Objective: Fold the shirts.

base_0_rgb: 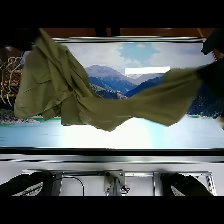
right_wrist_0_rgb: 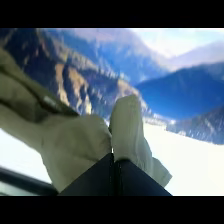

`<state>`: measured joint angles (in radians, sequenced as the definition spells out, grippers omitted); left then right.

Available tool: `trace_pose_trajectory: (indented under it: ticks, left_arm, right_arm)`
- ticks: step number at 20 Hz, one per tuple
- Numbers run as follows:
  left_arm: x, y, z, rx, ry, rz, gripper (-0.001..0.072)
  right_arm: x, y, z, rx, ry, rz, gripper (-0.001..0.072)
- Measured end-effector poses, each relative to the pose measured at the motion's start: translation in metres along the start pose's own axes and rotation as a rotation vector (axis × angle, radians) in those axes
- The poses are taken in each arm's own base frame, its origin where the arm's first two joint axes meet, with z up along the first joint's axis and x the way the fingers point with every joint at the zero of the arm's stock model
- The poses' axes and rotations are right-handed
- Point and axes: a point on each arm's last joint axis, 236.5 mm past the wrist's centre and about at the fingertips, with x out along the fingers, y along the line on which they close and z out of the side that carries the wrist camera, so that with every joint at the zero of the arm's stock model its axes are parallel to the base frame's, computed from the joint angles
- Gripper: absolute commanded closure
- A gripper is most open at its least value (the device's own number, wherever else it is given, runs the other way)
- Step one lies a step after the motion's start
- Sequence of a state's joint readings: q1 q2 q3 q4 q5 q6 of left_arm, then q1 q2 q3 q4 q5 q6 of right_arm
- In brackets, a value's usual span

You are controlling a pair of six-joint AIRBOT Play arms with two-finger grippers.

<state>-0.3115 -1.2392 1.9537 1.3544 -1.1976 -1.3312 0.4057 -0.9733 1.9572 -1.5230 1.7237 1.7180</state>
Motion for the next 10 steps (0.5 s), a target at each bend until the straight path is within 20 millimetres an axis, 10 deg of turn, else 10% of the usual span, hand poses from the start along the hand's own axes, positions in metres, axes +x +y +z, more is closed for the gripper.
trace_pose_trajectory:
  ticks: [6, 10]
  left_arm:
    - [0.153, -0.028, -0.079, -0.052, 0.215, -0.16, 0.0648]
    - [0.219, -0.046, -0.139, -0.098, 0.344, -0.223, 0.0648]
  right_arm:
    - [0.107, -0.009, -0.117, -0.009, 0.512, -0.04, 0.0631]
    - [0.176, 0.013, -0.203, 0.039, 0.724, 0.076, 0.063]
